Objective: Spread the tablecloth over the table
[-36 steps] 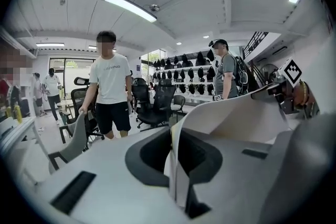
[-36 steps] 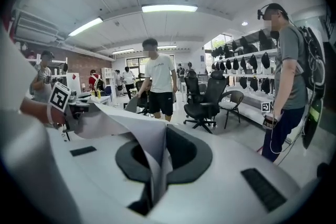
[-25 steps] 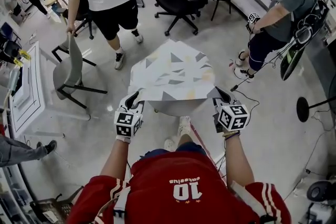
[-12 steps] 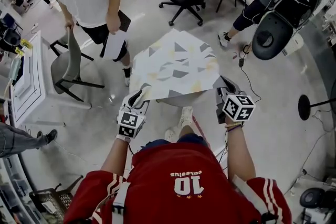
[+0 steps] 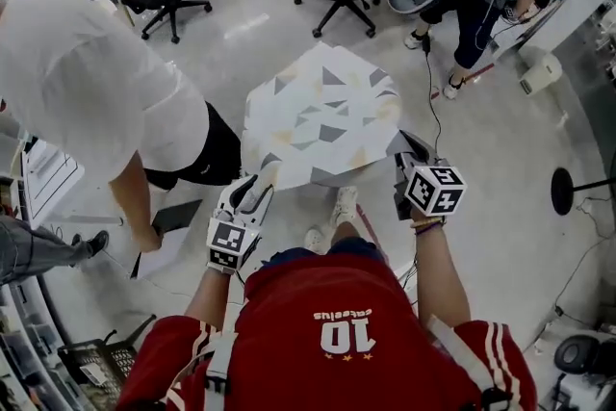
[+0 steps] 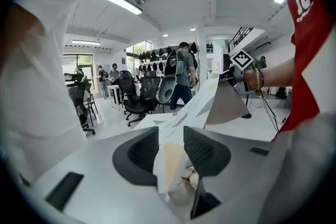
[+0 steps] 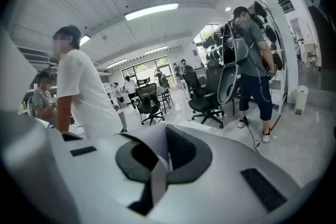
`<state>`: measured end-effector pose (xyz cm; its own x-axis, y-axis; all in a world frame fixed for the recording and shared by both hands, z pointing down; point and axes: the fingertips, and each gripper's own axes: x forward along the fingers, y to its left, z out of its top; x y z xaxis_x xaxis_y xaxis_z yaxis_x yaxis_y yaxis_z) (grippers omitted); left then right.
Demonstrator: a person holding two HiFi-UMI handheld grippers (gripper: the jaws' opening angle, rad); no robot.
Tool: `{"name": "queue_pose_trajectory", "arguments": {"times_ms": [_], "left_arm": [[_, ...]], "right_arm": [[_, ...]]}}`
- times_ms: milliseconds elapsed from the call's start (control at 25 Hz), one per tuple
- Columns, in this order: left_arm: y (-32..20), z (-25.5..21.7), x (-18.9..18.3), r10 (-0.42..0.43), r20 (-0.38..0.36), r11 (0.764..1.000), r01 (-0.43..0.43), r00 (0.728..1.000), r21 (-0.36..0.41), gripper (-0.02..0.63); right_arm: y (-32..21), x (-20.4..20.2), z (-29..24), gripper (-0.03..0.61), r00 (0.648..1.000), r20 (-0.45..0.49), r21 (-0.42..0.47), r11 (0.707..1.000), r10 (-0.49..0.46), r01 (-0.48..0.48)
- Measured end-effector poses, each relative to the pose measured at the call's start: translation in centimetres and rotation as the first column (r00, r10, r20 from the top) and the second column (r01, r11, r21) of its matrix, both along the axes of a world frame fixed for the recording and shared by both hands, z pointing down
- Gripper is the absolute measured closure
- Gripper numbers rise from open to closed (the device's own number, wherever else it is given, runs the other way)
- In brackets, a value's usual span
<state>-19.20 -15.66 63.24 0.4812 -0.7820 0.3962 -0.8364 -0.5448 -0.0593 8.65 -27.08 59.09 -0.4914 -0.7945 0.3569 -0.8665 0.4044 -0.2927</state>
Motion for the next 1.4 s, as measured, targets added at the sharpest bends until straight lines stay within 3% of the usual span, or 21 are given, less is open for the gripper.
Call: {"name": "queue_pose_trajectory", "arguments": {"times_ms": [120,720,1040,1400], "left_arm": [[-0.1,-1.6,0.7,0.022,-0.003,0.999,-0.022,1.000,0.040,0.462],[-3.7,-4.1,4.6,0.078,-0.117,0.994,-0.068,0.990,0.081,0.465],[-4.4,-4.0,5.3,0.097,-0.125,0.992,-0.086,0.987,0.092,0.466],[-5.0,-3.9,5.9,0.113,-0.111,0.991,-0.104,0.987,0.088,0.468]], "right_arm": [[0.5,-0.3,1.0,0.561,0.999,-0.030,-0.009,1.000,-0.020,0.019],[3.0,-0.7,6.6,0.558,0.992,-0.106,-0.050,0.997,-0.062,0.057],[3.0,-0.6,11.2,0.558,0.992,-0.102,-0.104,0.993,-0.068,0.058],[3.4,-0.6,15.4,0.552,0.974,-0.202,-0.107,0.991,-0.099,0.078]]}}
